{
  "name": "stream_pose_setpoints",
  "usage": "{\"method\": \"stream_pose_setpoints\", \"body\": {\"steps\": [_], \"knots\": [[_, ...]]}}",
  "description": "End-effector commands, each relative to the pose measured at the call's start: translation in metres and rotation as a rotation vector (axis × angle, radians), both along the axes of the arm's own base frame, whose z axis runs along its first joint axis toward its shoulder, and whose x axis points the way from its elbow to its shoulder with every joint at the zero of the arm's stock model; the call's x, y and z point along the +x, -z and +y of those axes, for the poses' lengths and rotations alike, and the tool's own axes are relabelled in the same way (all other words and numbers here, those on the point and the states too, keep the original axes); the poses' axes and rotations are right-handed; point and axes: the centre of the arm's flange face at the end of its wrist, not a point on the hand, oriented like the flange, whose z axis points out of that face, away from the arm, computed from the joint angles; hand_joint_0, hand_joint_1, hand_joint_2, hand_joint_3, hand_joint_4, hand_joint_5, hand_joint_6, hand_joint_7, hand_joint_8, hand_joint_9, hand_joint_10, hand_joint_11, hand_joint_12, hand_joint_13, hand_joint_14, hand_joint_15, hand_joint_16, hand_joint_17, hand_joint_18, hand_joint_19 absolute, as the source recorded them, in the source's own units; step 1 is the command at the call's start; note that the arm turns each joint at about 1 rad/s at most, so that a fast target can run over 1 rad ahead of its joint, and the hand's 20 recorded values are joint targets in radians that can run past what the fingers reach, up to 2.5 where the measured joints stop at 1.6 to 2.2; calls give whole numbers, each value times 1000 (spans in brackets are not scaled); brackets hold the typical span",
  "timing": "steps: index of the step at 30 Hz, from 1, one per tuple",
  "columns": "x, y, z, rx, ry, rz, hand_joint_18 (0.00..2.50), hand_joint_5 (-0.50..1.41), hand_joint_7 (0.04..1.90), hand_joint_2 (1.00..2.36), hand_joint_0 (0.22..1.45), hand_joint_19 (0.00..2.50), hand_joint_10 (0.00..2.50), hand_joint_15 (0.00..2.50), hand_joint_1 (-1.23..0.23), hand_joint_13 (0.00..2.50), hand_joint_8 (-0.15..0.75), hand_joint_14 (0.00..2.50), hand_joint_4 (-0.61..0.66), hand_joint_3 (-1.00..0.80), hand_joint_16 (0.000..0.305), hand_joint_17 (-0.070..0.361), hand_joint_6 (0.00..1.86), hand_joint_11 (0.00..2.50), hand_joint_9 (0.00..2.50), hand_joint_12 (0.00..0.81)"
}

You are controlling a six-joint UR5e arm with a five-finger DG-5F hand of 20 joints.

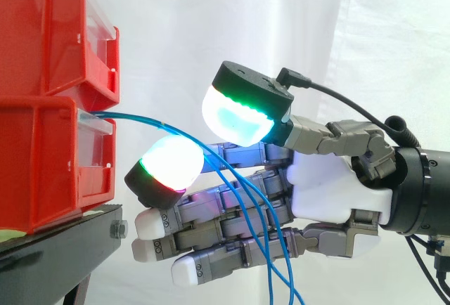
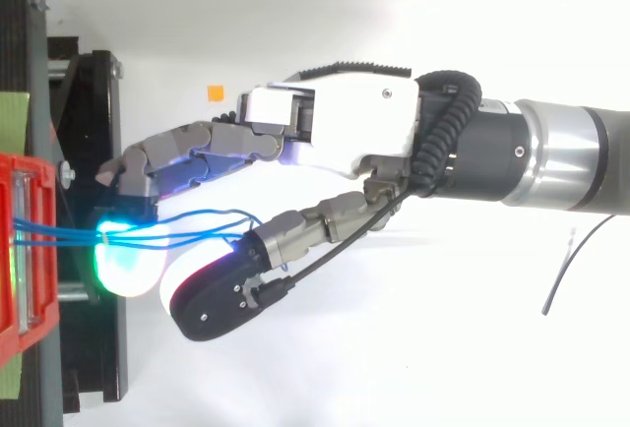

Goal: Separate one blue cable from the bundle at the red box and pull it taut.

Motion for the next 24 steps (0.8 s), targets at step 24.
{"method": "stream_pose_setpoints", "body": {"steps": [24], "knots": [[3,8,-14,-34,20,15,458,-147,1150,1006,609,431,9,192,-615,343,392,6,312,-432,50,112,502,456,592,366]]}}
